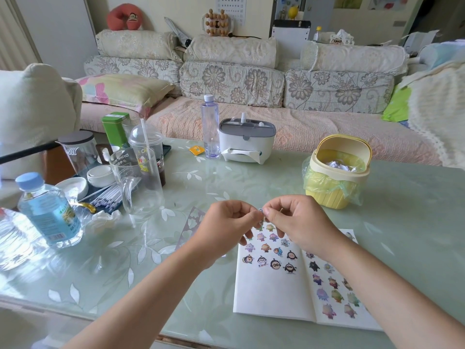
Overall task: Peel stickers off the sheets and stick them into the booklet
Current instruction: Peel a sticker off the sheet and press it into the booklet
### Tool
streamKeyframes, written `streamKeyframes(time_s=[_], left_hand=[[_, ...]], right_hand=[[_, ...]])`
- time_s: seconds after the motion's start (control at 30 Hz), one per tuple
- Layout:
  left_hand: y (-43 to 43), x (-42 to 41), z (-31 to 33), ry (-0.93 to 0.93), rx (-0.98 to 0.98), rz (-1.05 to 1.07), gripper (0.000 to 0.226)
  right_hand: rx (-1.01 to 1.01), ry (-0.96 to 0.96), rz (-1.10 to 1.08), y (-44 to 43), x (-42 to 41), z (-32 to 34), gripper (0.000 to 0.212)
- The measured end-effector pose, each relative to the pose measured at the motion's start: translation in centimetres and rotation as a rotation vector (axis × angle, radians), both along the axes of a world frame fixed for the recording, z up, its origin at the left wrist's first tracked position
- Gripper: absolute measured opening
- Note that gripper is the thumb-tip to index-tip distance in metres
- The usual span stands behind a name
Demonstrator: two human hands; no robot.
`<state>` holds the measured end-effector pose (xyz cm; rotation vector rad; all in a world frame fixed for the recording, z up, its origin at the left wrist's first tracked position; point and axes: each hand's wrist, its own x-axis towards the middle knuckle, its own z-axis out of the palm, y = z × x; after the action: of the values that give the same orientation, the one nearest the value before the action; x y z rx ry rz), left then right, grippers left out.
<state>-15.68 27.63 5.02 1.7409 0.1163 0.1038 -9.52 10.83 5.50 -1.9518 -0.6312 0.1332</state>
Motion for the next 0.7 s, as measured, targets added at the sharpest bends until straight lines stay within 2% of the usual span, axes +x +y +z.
streamKeyframes(time_s=[0.43,0.7], left_hand=[[-0.18,-0.04,-0.2,0.016,0.096,-0.047,0.017],[0.5,-0.06,0.37,0.035,0.078,-0.085,0.017]], right_hand=[[-0.118,-0.066,-0.021,-0.22,-0.14,-0.07,0.021],[-0.057,0.029,0.035,-0.42,-0.12,0.49,0.017]])
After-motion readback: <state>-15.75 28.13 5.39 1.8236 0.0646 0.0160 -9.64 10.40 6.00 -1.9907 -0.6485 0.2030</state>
